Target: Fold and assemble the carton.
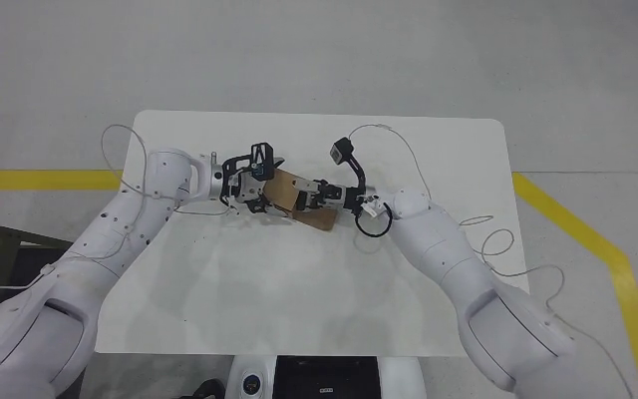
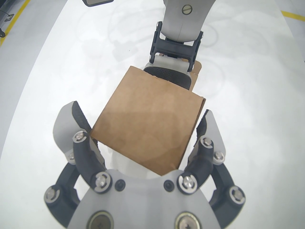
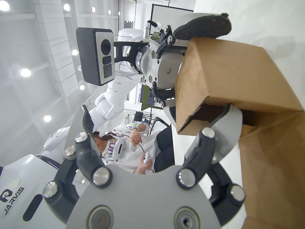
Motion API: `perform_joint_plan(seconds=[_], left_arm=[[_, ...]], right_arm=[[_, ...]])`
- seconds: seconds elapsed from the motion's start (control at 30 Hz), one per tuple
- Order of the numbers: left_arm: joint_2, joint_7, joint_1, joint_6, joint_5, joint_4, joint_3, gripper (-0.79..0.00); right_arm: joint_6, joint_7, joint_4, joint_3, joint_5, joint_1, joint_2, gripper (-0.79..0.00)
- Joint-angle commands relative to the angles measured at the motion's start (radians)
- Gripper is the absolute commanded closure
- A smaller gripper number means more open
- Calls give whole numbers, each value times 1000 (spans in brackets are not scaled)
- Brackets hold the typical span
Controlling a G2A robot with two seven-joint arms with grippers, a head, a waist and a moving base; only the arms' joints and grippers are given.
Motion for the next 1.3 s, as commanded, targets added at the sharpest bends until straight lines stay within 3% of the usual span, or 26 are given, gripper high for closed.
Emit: perform_joint_plan(seconds=[0.0, 0.23, 0.43, 0.8, 1.03, 1.27], left_arm=[[4, 1, -2, 0, -2, -2, 4, -785], [14, -1, -5, 0, -11, -7, 15, -785], [13, -11, 3, 0, -6, -12, 13, -785], [9, -11, 32, 28, -29, -23, -27, -785], [7, -29, 51, 35, -37, -33, -48, -785], [5, -50, 65, 29, -34, -41, -64, -785]], right_arm=[[6, 6, -1, -1, -5, 0, -2, -785], [27, 27, -2, 7, -15, 8, -2, -785], [39, 39, 1, 41, -46, 28, 24, -785], [73, 73, -93, 138, -137, -7, 123, -785], [103, 103, -182, 221, -203, -69, 195, -785], [160, 92, -290, 288, -247, -160, 241, -785]])
